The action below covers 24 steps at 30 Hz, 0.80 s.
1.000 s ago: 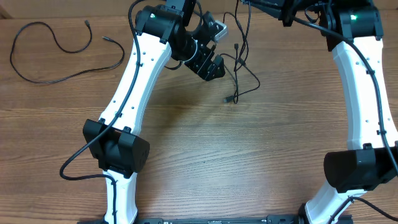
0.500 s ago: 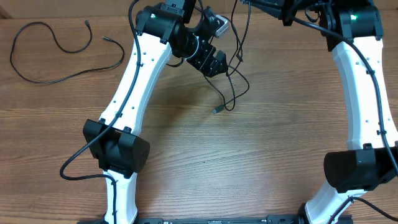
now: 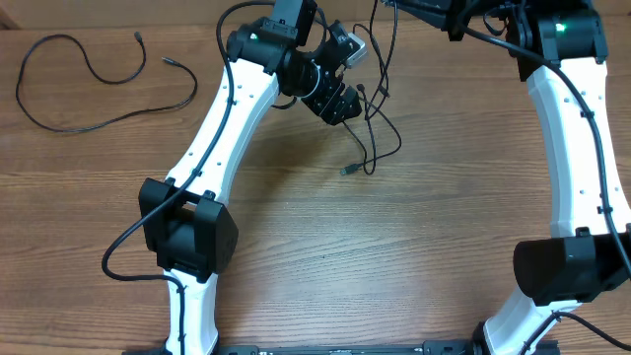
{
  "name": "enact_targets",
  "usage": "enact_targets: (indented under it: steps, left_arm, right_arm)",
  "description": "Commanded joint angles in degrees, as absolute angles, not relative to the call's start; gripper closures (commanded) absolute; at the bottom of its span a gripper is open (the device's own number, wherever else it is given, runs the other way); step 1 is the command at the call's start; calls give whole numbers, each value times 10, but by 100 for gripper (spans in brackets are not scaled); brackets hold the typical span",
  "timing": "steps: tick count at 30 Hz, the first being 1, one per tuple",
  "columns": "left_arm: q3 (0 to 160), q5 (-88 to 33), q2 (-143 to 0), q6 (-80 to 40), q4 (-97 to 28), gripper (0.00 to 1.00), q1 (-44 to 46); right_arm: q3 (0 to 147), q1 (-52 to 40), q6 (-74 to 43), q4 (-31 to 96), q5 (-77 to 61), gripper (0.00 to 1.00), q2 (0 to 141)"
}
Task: Untangle cables
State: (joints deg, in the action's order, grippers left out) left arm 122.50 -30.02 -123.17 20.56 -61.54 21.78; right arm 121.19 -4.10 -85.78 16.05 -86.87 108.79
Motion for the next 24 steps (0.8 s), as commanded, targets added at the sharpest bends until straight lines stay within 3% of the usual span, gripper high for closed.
enact_targets:
  steps: [1,15,24]
  left_arm:
    - [1220,-312,-1225,206,-582,18,225]
    - [1210,-389,-1225,217,-552,21,226]
    - [1206,-371,-1225,219,-555,28,226]
  right_arm:
    - [1226,-38,-843,156,-875,96,1064]
    - [1226,-38,-835,156,-875,96,1064]
    - [1226,-38,-835,156,-875,96,1064]
